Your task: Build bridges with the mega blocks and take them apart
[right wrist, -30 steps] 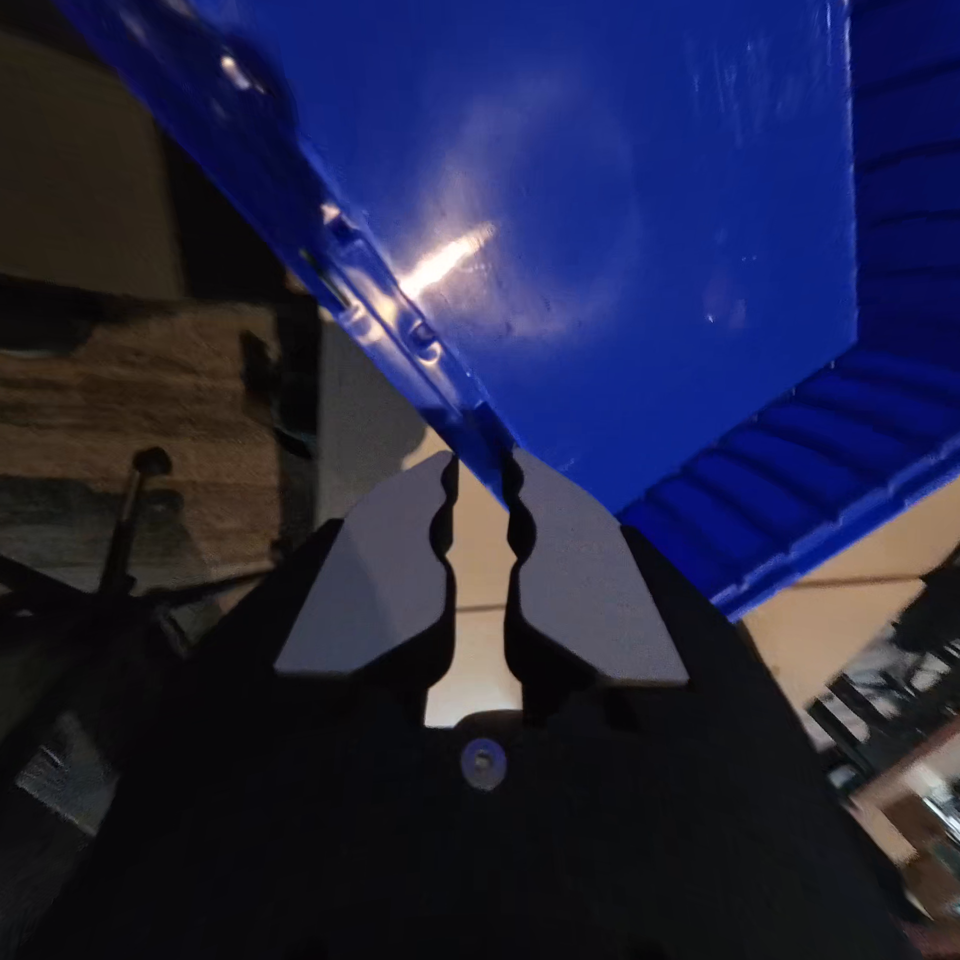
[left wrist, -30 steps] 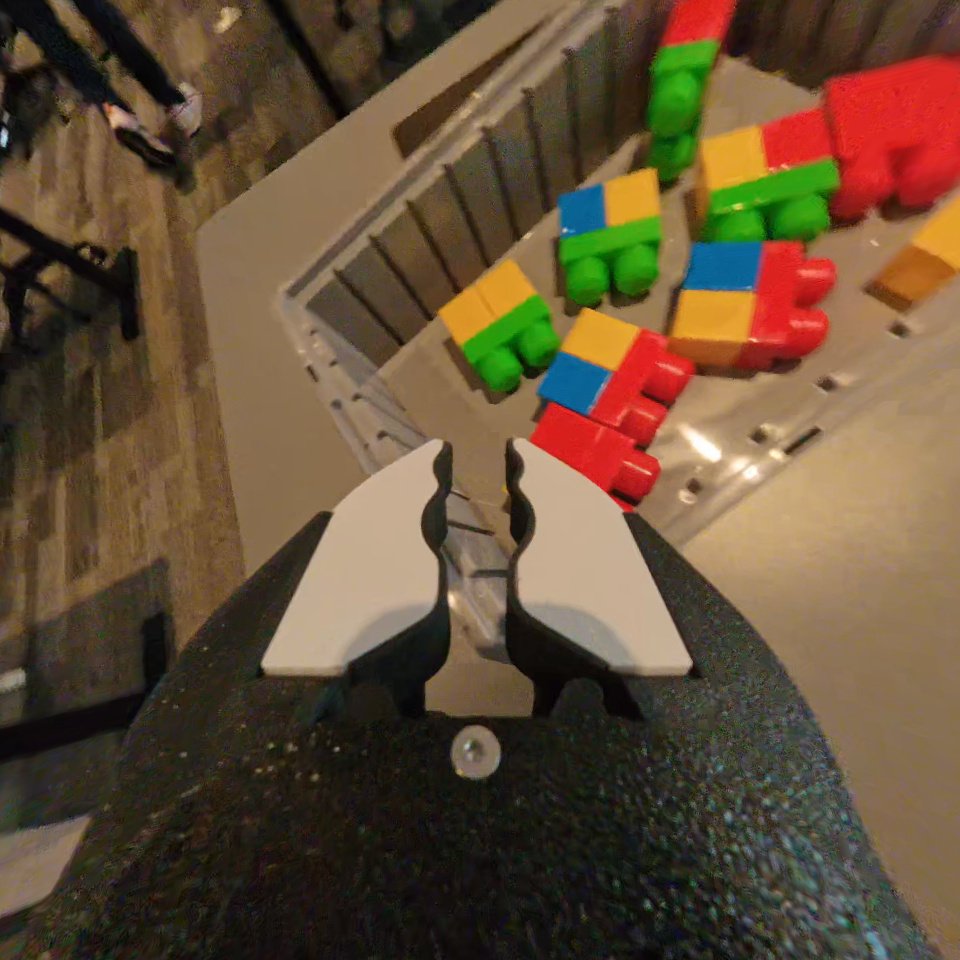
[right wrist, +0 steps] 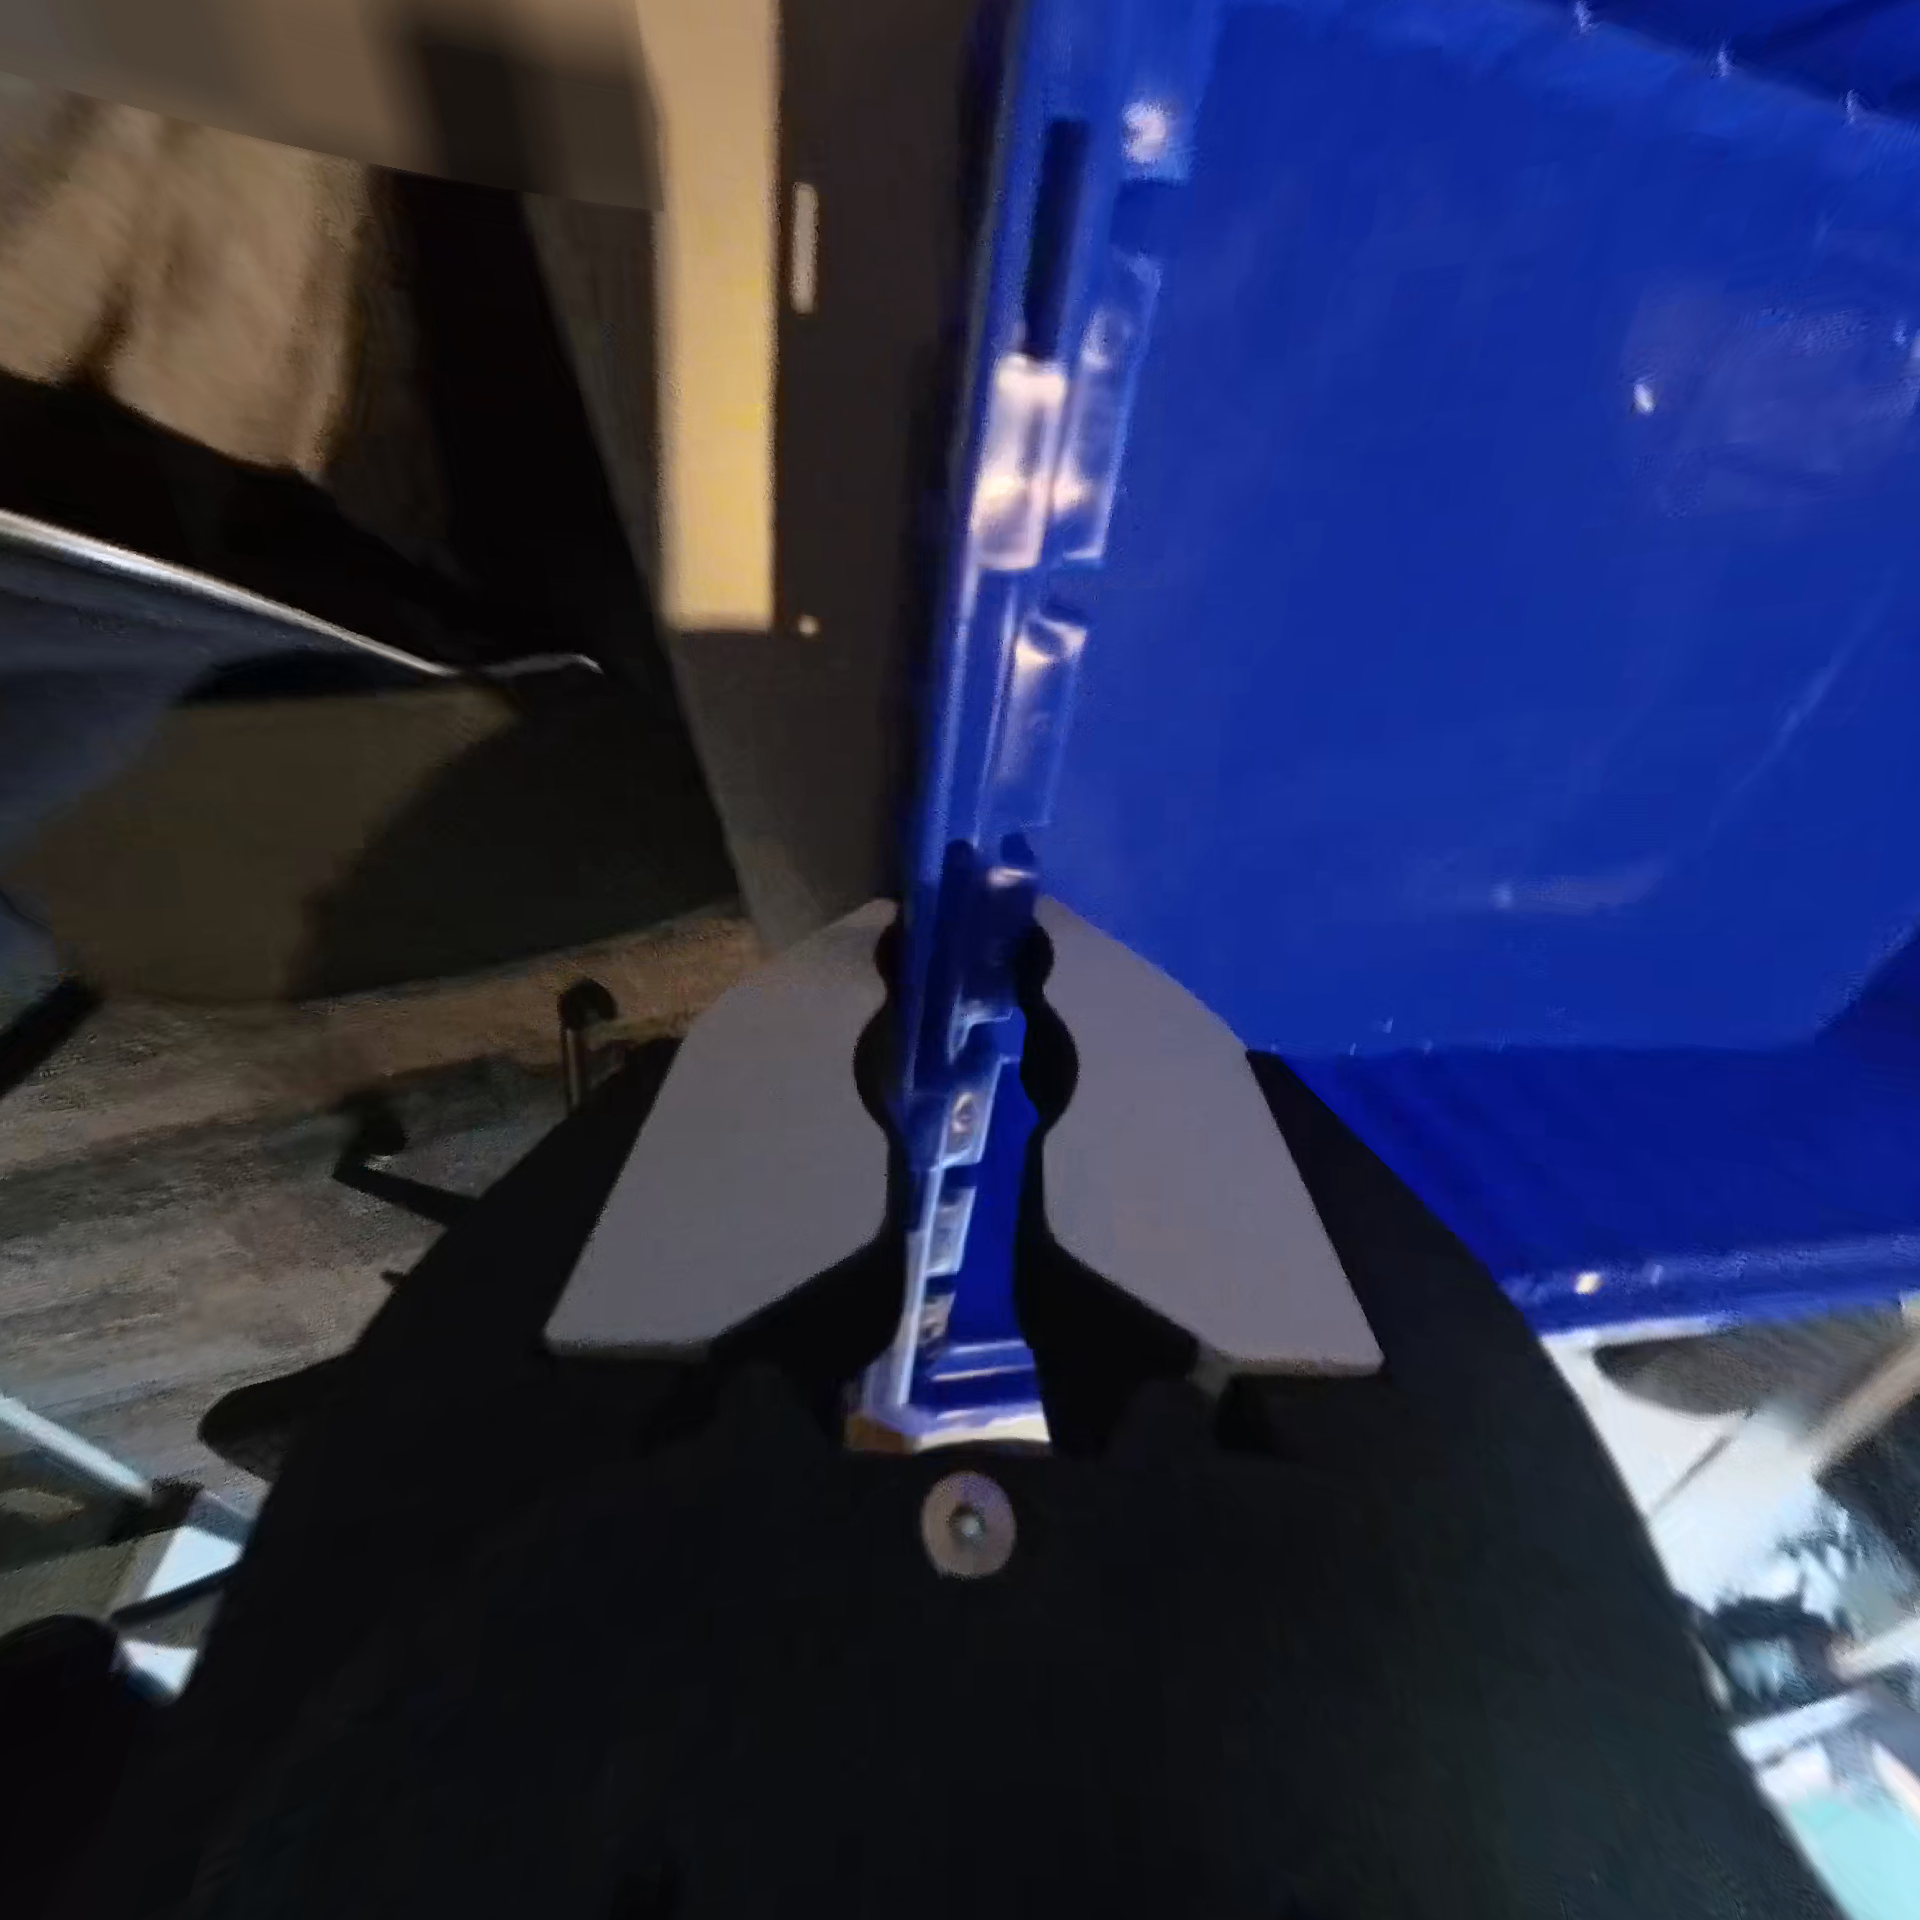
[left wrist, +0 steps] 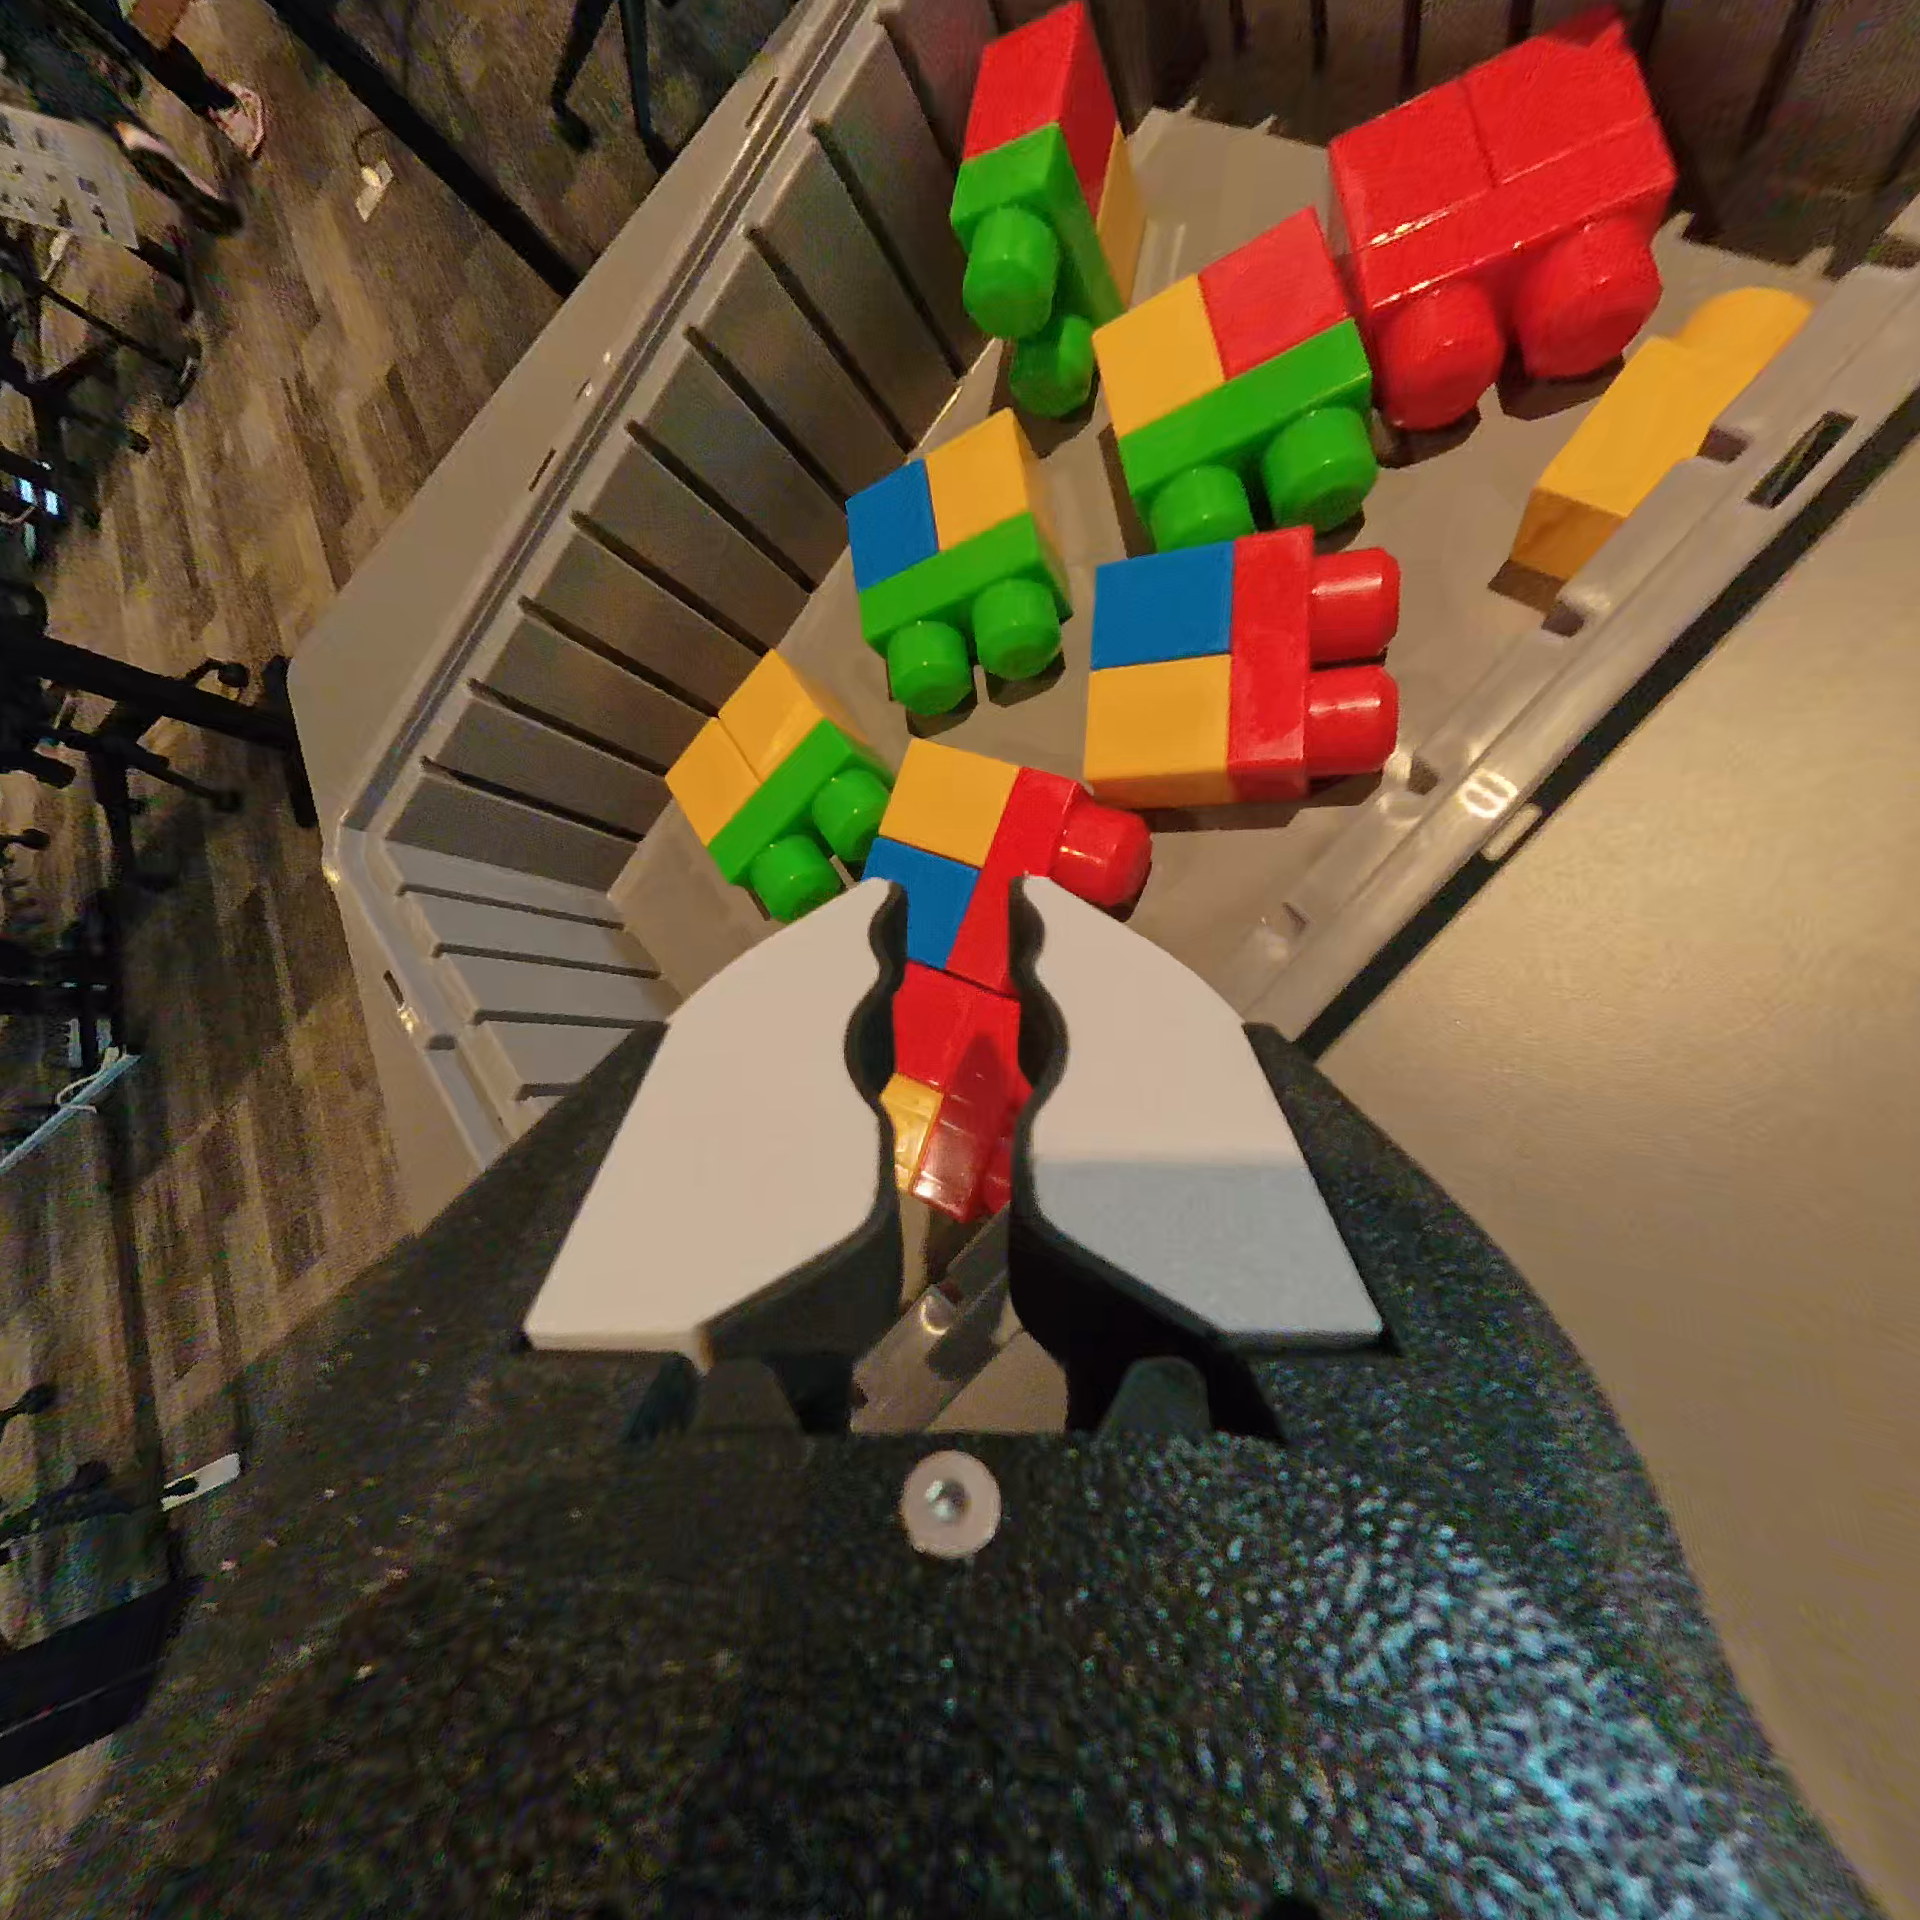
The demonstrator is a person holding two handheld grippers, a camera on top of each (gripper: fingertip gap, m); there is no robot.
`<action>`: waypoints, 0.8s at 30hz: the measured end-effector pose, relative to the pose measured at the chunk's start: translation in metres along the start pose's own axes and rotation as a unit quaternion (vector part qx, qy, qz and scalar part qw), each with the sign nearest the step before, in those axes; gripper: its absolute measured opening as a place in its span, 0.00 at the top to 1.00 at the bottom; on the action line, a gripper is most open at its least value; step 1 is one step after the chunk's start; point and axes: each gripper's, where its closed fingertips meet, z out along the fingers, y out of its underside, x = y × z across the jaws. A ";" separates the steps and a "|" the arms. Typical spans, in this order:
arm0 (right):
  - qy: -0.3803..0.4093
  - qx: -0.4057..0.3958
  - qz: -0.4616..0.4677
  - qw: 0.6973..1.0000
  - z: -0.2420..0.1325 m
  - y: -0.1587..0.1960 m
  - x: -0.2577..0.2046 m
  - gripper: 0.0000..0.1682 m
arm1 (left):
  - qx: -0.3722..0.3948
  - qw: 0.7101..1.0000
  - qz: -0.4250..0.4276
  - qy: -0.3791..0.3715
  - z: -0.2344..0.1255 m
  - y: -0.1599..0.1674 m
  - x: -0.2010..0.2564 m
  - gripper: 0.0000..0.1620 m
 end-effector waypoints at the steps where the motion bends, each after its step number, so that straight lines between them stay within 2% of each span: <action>1: 0.011 -0.013 0.017 1.000 0.002 0.010 0.010 0.90 | -0.001 1.000 -0.001 0.000 0.001 0.002 0.000 0.89; 7: 0.079 -0.048 0.106 0.990 0.010 0.066 0.067 0.86 | 0.004 1.000 -0.004 0.005 0.002 0.009 0.005 0.90; 11: 0.095 0.017 0.081 0.992 0.004 0.031 0.060 0.72 | 0.008 1.000 -0.012 0.009 0.001 0.011 0.005 0.90; 13: 0.124 -0.013 0.071 0.990 0.010 0.033 0.068 0.79 | 0.006 1.000 -0.018 0.012 0.002 0.011 0.004 0.89; 14: 0.133 -0.033 0.071 0.988 0.014 0.038 0.074 0.87 | 0.006 1.000 -0.019 0.010 0.001 0.011 0.003 0.89; 17: 0.092 -0.026 0.087 0.992 0.020 0.043 0.079 0.88 | 0.000 1.000 -0.012 0.005 0.001 0.013 0.004 0.89; 19: 0.117 -0.046 0.096 0.987 0.023 0.056 0.096 0.88 | 0.000 1.000 -0.010 0.006 0.000 0.016 0.005 0.89; 24: 0.124 -0.050 0.118 0.984 0.030 0.075 0.129 0.87 | 0.011 0.999 -0.027 0.014 0.000 0.018 0.006 0.89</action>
